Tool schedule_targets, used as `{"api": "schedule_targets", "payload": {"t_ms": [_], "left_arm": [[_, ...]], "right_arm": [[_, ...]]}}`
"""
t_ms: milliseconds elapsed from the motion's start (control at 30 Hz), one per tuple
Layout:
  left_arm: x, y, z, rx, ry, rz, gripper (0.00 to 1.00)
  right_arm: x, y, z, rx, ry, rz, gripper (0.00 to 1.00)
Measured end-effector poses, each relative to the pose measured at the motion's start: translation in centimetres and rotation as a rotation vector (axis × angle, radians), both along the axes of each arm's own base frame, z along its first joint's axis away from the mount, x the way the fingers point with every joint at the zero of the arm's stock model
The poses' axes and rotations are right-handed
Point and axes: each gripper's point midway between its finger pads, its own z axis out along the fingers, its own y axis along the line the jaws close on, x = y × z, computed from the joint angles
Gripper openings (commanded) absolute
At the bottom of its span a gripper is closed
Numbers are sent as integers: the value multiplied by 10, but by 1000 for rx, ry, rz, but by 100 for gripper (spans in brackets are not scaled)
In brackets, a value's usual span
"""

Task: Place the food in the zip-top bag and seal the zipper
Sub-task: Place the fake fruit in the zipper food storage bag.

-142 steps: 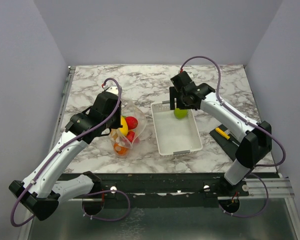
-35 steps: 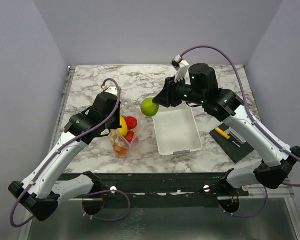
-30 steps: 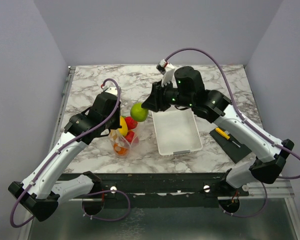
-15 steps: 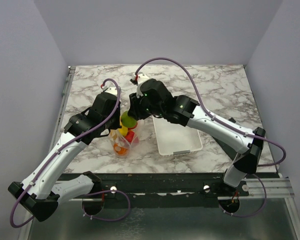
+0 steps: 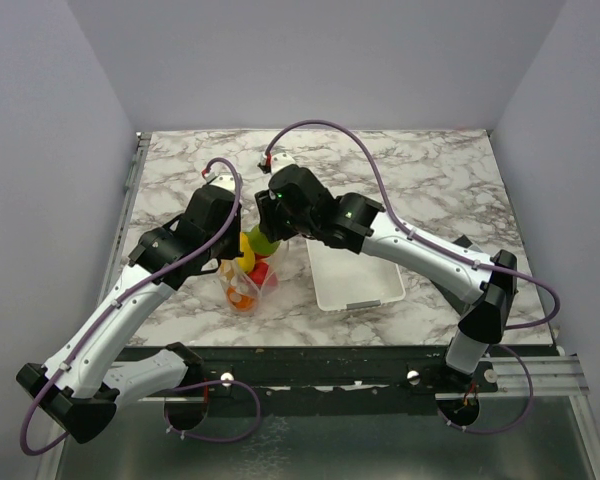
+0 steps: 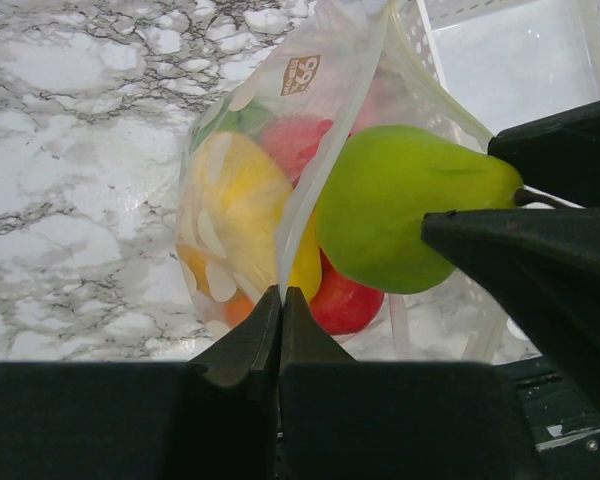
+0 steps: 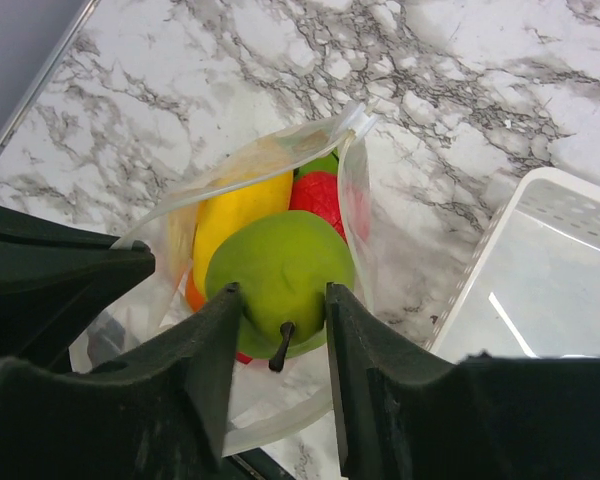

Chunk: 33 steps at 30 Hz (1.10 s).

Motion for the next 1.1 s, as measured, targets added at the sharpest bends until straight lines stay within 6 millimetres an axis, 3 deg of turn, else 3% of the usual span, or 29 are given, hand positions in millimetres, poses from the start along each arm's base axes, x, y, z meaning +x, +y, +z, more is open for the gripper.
{"api": "schedule_targets", "payload": {"t_ms": [200, 400, 733, 900, 1100], "left_arm": [[0, 0, -2, 3, 5, 0, 0], [0, 0, -2, 1, 2, -1, 0], [2, -2, -3, 2, 6, -2, 0], [3, -3, -4, 2, 6, -2, 0], [3, -3, -4, 2, 6, -3, 0]], "right_arm": [[-2, 2, 0, 7, 7, -2, 68], [-4, -2, 7, 19, 0, -3, 68], [-10, -29, 47, 106, -41, -80, 66], [-17, -45, 40, 113, -10, -121, 64], [-23, -53, 13, 87, 55, -161, 61]]}}
